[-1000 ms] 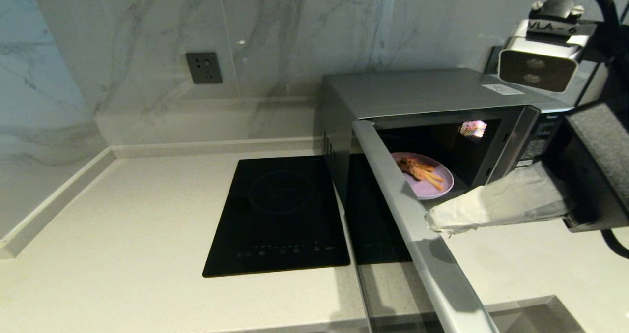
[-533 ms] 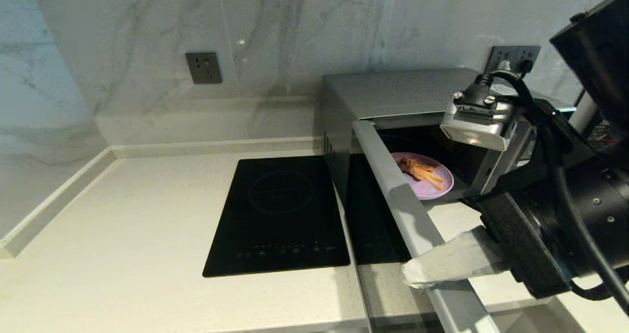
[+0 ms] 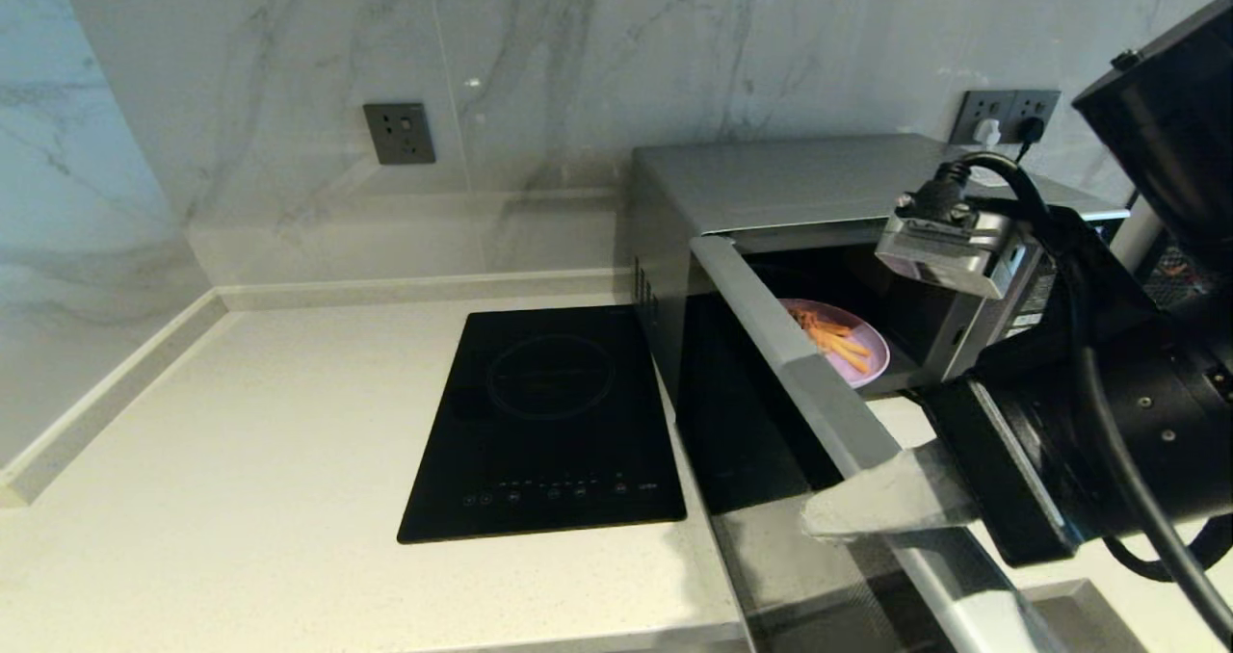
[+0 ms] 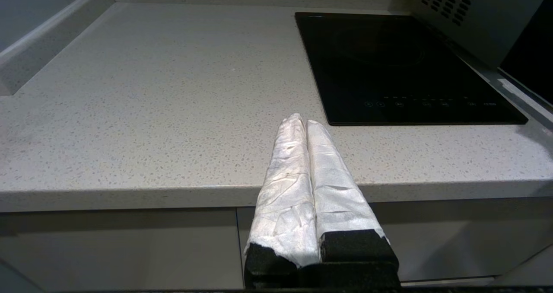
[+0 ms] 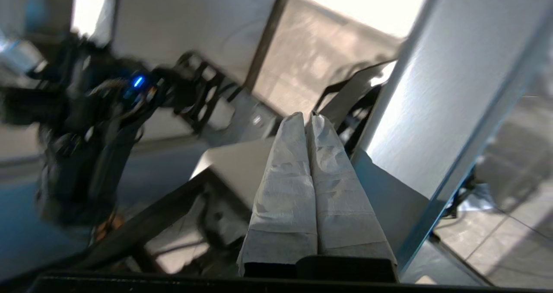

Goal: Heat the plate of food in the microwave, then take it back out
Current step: Close the microwave oven

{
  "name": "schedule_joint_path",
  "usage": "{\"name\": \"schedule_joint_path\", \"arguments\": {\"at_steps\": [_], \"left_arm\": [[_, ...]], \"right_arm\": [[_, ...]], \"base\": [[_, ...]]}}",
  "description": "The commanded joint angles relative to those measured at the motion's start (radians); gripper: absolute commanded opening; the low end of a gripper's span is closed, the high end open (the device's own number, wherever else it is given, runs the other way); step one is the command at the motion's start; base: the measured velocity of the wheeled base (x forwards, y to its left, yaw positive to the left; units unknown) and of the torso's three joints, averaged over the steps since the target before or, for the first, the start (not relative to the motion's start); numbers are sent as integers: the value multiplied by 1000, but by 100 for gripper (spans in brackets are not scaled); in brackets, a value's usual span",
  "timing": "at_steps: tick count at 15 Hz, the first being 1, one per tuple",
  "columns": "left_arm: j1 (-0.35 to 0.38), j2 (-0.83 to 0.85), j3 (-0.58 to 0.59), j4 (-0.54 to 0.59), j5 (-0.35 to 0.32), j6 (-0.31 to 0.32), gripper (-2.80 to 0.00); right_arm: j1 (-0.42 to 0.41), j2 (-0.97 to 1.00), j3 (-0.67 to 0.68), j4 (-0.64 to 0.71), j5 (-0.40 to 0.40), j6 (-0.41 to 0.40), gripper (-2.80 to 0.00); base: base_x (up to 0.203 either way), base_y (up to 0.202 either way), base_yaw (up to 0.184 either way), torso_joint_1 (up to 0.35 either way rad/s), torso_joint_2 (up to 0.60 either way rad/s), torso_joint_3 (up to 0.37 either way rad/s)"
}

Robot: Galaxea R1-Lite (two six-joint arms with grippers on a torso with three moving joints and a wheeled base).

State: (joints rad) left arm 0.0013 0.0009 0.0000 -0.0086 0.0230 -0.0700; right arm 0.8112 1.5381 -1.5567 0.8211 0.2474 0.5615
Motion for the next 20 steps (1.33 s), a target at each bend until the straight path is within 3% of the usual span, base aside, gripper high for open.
{"name": "schedule_joint_path", "arguments": {"at_steps": [1, 10, 14, 20], "left_arm": [[0, 1, 0, -1, 0, -1, -280], [0, 1, 0, -1, 0, -1, -280], [0, 1, 0, -1, 0, -1, -280], [0, 1, 0, -1, 0, -1, -280]], "right_arm": [[-50, -18, 3, 4, -44, 3, -280], [-180, -84, 51, 7, -78, -3, -280], [-244, -84, 68, 15, -139, -4, -280], [-353, -79, 66, 13, -172, -33, -280]], "base": [[0, 0, 0, 0, 0, 0], [0, 0, 0, 0, 0, 0], [0, 0, 0, 0, 0, 0], [0, 0, 0, 0, 0, 0]]}}
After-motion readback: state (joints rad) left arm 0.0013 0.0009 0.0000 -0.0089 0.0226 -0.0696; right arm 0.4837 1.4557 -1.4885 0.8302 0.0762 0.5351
